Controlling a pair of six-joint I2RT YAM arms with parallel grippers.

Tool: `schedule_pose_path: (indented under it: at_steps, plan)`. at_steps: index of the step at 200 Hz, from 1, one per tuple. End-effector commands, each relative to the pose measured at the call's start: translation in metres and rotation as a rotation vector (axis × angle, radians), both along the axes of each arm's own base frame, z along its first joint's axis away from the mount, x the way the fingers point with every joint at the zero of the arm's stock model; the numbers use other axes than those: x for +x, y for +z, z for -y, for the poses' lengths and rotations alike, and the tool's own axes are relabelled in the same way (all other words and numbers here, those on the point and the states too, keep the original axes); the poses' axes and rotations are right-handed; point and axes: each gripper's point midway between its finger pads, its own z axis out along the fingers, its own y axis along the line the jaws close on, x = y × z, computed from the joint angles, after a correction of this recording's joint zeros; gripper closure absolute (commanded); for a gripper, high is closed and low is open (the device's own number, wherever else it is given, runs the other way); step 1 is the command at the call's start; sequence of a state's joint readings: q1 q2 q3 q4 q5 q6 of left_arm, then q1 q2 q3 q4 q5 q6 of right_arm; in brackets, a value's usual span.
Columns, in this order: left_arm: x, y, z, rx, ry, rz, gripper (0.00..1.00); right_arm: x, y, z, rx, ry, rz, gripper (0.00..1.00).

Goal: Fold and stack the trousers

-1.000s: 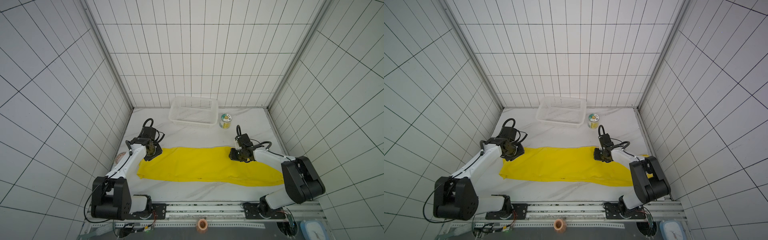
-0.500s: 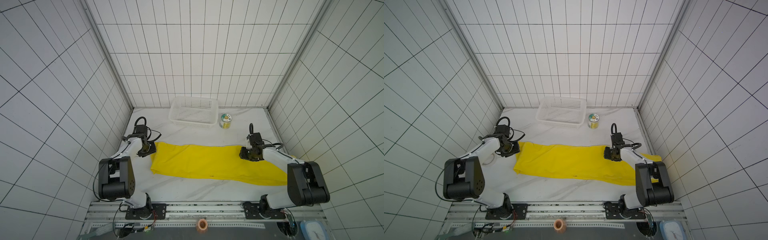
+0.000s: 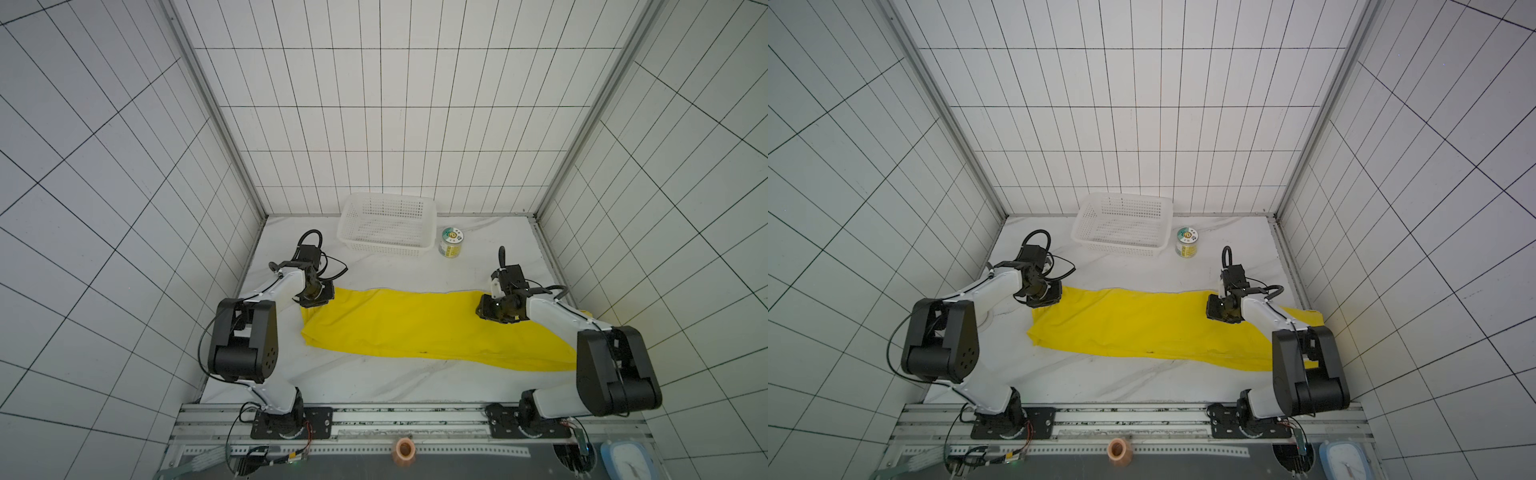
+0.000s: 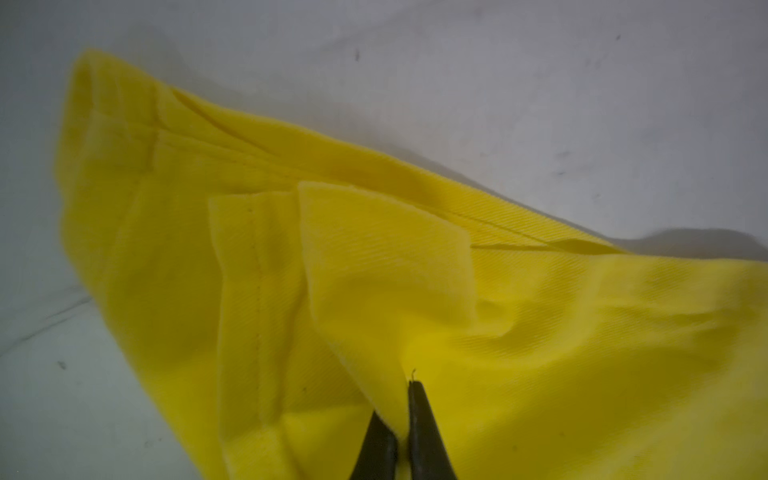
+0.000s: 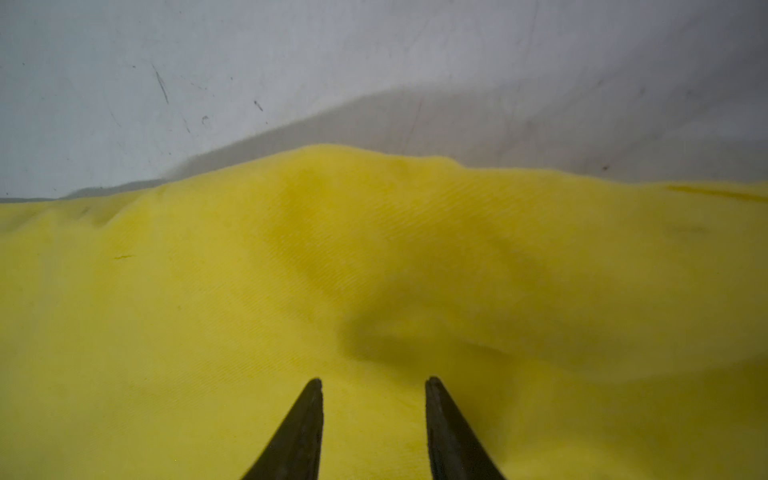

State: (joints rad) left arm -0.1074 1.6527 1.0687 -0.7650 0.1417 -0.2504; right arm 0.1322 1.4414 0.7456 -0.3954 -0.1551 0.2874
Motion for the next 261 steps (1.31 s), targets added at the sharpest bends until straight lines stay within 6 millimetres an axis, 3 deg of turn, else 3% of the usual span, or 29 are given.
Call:
schedule_pose_path:
  at_steps: [1,20,51,77,95,120,140,160,181,195,214,240,261]
  plan:
    - [0.008,0.021,0.031,-0.006,-0.055,0.053,0.95,0.023,0.03,-0.009,0.019,0.024,0.072,0.59]
    - [-0.003,0.016,0.061,-0.005,-0.106,0.03,0.94,0.023,0.031,-0.009,0.021,0.026,0.076,0.59]
    - [-0.022,-0.001,0.11,0.029,-0.221,-0.025,0.81,0.025,0.034,-0.01,0.022,0.032,0.087,0.59]
    - [-0.028,0.006,0.148,-0.041,-0.262,-0.026,0.75,0.023,0.031,-0.009,0.015,0.037,0.085,0.59]
    - [-0.033,0.021,0.155,-0.084,-0.273,-0.028,0.65,0.022,0.031,-0.008,0.012,0.035,0.086,0.59]
    - [-0.027,0.054,0.12,-0.004,-0.256,0.023,0.53,0.022,0.034,-0.007,0.008,0.037,0.098,0.59]
    - [-0.02,0.063,0.061,0.058,-0.149,0.029,0.52,0.023,0.034,-0.009,0.015,0.048,0.099,0.59]
    - [-0.018,0.057,0.005,0.079,-0.019,0.035,0.52,0.024,0.035,-0.012,0.03,0.057,0.103,0.59]
    - [-0.02,0.036,-0.037,0.078,0.092,0.021,0.52,0.023,0.034,-0.015,0.038,0.065,0.104,0.59]
    - [-0.024,0.019,-0.052,0.064,0.144,-0.002,0.52,0.022,0.034,-0.015,0.04,0.068,0.105,0.59]
    - [-0.025,0.003,-0.057,0.035,0.17,-0.017,0.52,0.019,0.034,-0.016,0.044,0.072,0.104,0.59]
    - [-0.033,-0.017,-0.076,0.138,0.183,-0.057,0.52,0.016,0.034,-0.018,0.054,0.078,0.104,0.58]
    - [-0.035,-0.029,-0.078,0.138,0.191,-0.072,0.53,0.014,0.035,-0.022,0.064,0.091,0.103,0.58]
